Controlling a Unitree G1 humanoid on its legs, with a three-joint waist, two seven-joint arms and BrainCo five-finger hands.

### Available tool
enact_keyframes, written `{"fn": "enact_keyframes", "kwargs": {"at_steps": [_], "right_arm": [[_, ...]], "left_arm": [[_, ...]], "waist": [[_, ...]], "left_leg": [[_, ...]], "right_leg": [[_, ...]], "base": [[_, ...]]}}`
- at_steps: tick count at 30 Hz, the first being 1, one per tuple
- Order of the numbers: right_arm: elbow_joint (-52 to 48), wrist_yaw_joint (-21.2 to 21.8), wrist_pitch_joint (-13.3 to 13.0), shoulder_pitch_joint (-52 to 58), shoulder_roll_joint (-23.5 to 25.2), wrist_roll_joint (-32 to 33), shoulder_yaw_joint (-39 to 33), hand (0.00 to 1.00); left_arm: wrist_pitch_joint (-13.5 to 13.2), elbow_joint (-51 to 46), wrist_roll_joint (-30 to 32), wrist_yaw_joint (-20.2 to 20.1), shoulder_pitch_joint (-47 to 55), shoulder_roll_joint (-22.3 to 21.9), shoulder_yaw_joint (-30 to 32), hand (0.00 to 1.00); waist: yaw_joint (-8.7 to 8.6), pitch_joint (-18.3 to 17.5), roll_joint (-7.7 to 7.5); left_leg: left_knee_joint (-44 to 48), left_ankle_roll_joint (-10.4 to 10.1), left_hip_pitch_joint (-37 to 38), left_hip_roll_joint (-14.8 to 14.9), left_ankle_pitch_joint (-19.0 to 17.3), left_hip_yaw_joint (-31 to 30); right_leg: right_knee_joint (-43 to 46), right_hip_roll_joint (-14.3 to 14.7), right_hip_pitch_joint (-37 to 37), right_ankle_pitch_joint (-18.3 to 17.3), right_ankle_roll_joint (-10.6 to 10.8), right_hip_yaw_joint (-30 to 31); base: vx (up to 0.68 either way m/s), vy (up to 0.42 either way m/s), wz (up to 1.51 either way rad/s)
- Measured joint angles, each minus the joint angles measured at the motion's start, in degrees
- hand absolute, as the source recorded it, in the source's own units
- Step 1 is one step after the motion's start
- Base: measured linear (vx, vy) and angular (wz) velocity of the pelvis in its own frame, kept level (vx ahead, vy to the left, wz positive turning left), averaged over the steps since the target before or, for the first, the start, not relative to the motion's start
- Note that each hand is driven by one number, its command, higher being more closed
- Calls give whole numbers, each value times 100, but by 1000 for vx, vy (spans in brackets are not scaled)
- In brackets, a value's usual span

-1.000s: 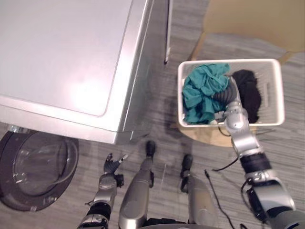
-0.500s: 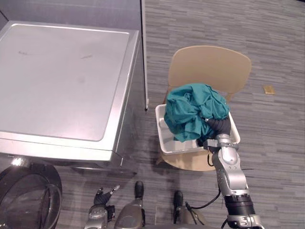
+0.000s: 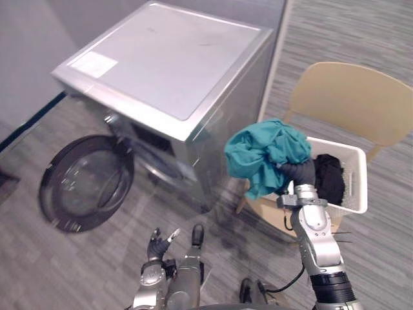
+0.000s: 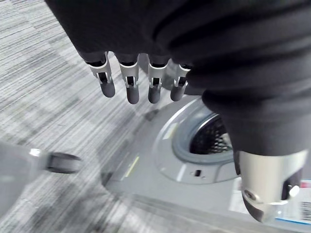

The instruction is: Pick up the laundry basket with both hands and put the clothes into the washing machine.

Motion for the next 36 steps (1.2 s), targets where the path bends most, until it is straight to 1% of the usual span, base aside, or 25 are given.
{"fn": "enact_keyframes", "kwargs": {"at_steps": [1, 2, 3, 5, 6, 7, 9, 10, 13, 15, 16, 17, 18, 19, 22, 23, 27, 32, 36], "right_arm": [[0, 29, 0, -33, -26, 0, -1, 100], [23, 97, -1, -131, -49, 6, -4, 100], [101, 124, -3, -280, -52, 8, 4, 100], [290, 226, -16, -528, -76, 15, -3, 100], [435, 298, -19, -659, -69, 23, 9, 100], [474, 344, -19, -682, -65, 36, 13, 100], [511, 502, -21, -708, 38, 215, 236, 100], [553, 547, -25, -724, 62, 289, 326, 100], [961, 819, -17, -890, 106, 610, 1112, 100], [1096, 979, -3, -926, 201, 780, 1497, 100], [1229, 1106, 7, -1010, 275, 1014, 1872, 100], [1241, 1128, 7, -1041, 318, 1075, 1984, 100], [1301, 1180, 5, -1100, 328, 1199, 2127, 100], [1365, 1209, 3, -1133, 341, 1292, 2185, 100], [1606, 1226, -16, -1140, 375, 1863, 2384, 100], [1702, 1224, -16, -1134, 374, 2127, 2496, 0], [1844, 1224, -31, -1040, 347, 2718, 2521, 0], [1844, 1224, -84, -1027, 302, 2757, 2543, 0], [1842, 1224, -89, -979, 296, 2628, 2532, 0]], "left_arm": [[-82, -140, 5, -10, -65, 52, -58, 0], [-214, -352, 49, -53, -223, 137, -127, 0], [-319, -512, 151, -97, -360, 236, -236, 0], [-391, -640, 250, -115, -612, 347, -492, 0], [-439, -724, 314, -123, -756, 448, -709, 0], [-474, -760, 375, -143, -820, 504, -825, 0], [-580, -995, 507, -256, -939, 734, -1142, 0], [-608, -1020, 529, -278, -957, 790, -1197, 0], [-622, -1020, 689, -360, -1144, 1018, -1521, 0], [-624, -1007, 781, -365, -1247, 1089, -1747, 0], [-624, -920, 947, -352, -1368, 1110, -1926, 0], [-624, -893, 1015, -346, -1414, 1110, -1987, 0], [-624, -865, 1093, -334, -1445, 1109, -2032, 100], [-623, -859, 1145, -324, -1447, 1108, -2057, 100], [-610, -815, 1455, -92, -1453, 1106, -2078, 100], [-608, -731, 1579, 38, -1454, 1101, -2095, 100], [-592, -641, 1627, 231, -1453, 1105, -2255, 100], [-594, -575, 1616, 282, -1451, 1090, -2263, 100], [-627, -540, 1562, 276, -1347, 987, -2225, 100]], "waist": [[-13, -17, 26], [-61, -29, 48], [-131, -68, 102], [-147, -153, 223], [-156, -194, 223], [-153, -208, 213], [-127, -286, 143], [-128, -296, 125], [-117, -368, 43], [-104, -423, -9], [-102, -478, -37], [-99, -484, -43], [-109, -495, -53], [-116, -509, -56], [-115, -540, -57], [-116, -542, -61], [-118, -583, -99], [-130, -647, -178], [-125, -661, -193]], "left_leg": [[31, -31, 171, 47, -140, 30], [-156, -52, 559, 118, -209, 53], [-820, -152, 1054, 189, -130, 57], [-1823, -250, 1496, 282, -63, -14], [-2065, -261, 1638, 302, -57, -46], [-2110, -273, 1660, 292, -66, -72], [-2189, -280, 1655, 213, -72, -182], [-2188, -277, 1657, 170, -70, -187], [-2149, -244, 1667, 27, -47, -177], [-2129, -223, 1667, -13, -30, -180], [-2098, -215, 1667, -28, -25, -183], [-2080, -215, 1667, -30, -25, -183], [-2060, -215, 1667, -29, -25, -183], [-2056, -215, 1667, -25, -25, -184], [-2058, -236, 1654, 13, -10, -186], [-2068, -258, 1639, 42, 3, -187], [-2110, -321, 1624, 74, 67, -267], [-2181, -374, 1667, 154, 152, -336], [-2199, -375, 1759, 171, 152, -349]], "right_leg": [[-124, 1, -2, 96, -2, -119], [-291, 8, 3, 230, 29, -296], [-425, 76, 28, 332, 75, -445], [-505, 190, 59, 440, 139, -691], [-501, 194, 91, 486, 188, -817], [-500, 183, 109, 504, 215, -850], [-500, 109, 106, 624, 327, -886], [-499, 65, 107, 651, 358, -878], [-477, -63, 112, 752, 458, -722], [-464, -88, 111, 779, 466, -645], [-439, -106, 112, 788, 464, -630], [-422, -110, 111, 789, 464, -624], [-409, -109, 111, 790, 462, -614], [-408, -103, 110, 793, 457, -609], [-415, -48, 111, 821, 412, -580], [-424, -19, 112, 829, 400, -578], [-428, 33, 114, 827, 396, -577], [-427, 105, 146, 821, 385, -555], [-413, 119, 242, 791, 348, -559]], "base": [[-246, -5, 99], [-176, 33, 97], [-159, 45, 90], [-152, 110, 64], [-147, 150, 50], [-135, 158, 37], [-143, 152, 23], [-132, 131, 9], [-133, 125, 3], [-90, 61, 4], [-62, 24, -1], [-69, 11, -2], [-32, -4, -3], [-41, -20, -4], [-48, -39, -6], [-46, -39, -3], [-16, -42, 6], [8, -64, 7], [-16, -30, 2]]}}
